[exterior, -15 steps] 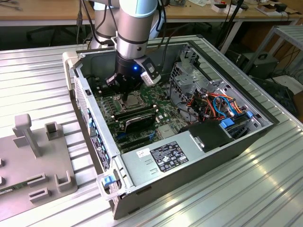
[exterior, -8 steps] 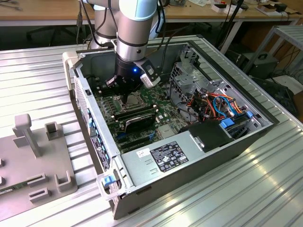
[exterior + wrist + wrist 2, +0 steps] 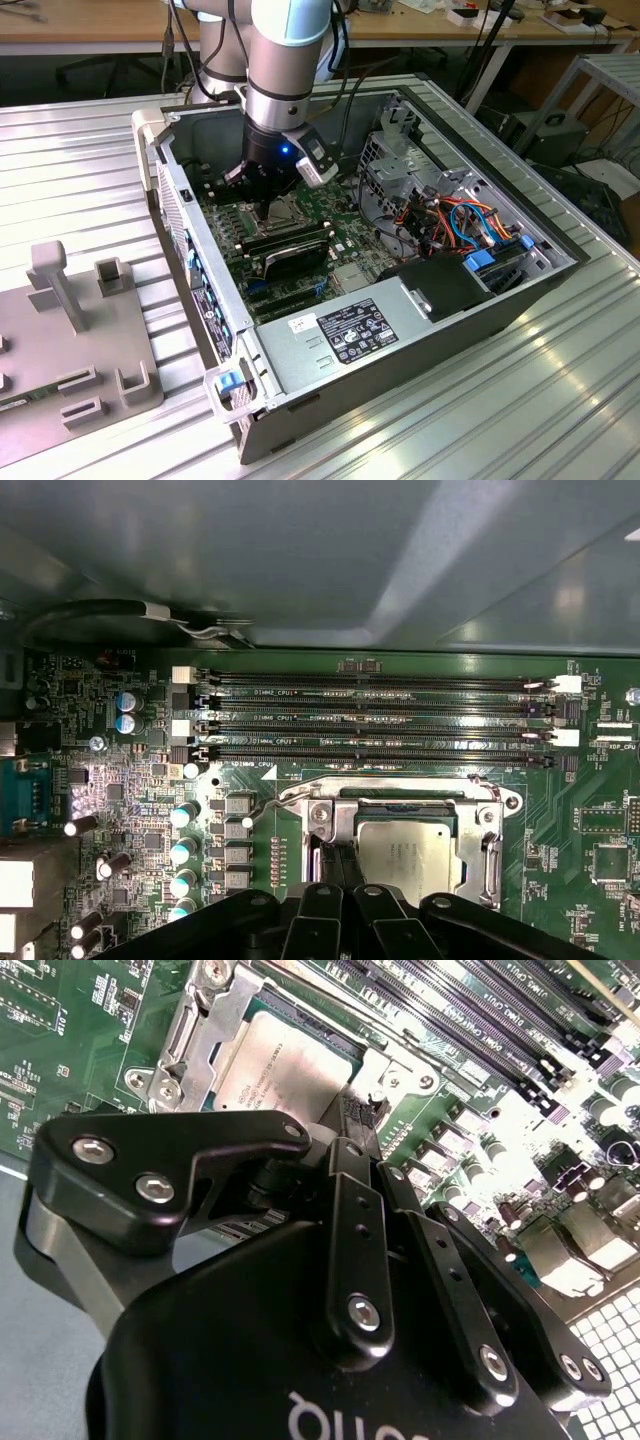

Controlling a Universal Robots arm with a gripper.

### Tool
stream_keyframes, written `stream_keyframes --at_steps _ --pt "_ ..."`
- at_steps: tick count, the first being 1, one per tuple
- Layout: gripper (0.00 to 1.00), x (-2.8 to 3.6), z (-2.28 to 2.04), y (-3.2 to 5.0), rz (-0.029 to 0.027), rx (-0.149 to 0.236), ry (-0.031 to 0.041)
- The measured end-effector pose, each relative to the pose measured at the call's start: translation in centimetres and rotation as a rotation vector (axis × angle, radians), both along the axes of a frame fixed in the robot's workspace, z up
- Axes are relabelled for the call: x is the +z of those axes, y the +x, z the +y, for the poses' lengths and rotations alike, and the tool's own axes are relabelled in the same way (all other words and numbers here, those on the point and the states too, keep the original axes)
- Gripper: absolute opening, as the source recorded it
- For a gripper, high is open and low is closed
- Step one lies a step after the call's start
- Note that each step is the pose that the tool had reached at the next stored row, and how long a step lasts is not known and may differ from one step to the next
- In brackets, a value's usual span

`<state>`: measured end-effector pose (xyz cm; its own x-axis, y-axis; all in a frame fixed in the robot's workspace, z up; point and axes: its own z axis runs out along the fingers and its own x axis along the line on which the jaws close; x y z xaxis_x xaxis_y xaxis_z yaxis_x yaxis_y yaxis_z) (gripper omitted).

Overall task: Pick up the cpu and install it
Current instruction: 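Close the cpu cover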

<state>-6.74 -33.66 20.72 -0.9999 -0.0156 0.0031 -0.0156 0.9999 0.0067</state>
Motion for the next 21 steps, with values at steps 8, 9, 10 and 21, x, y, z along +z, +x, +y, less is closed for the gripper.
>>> stream_keyframes --at_steps 8,9,10,21 --pt "0.11 -0.24 0.0 0.0 0.0003 0.0 -0.0003" --pt "0.11 -0.25 0.0 0.0 0.0001 0.0 -0.0001" --pt "0.11 -0.25 0.0 0.0 0.0 0.0 0.0" --pt "0.11 -0.22 0.02 0.01 -0.0008 0.0 0.0012"
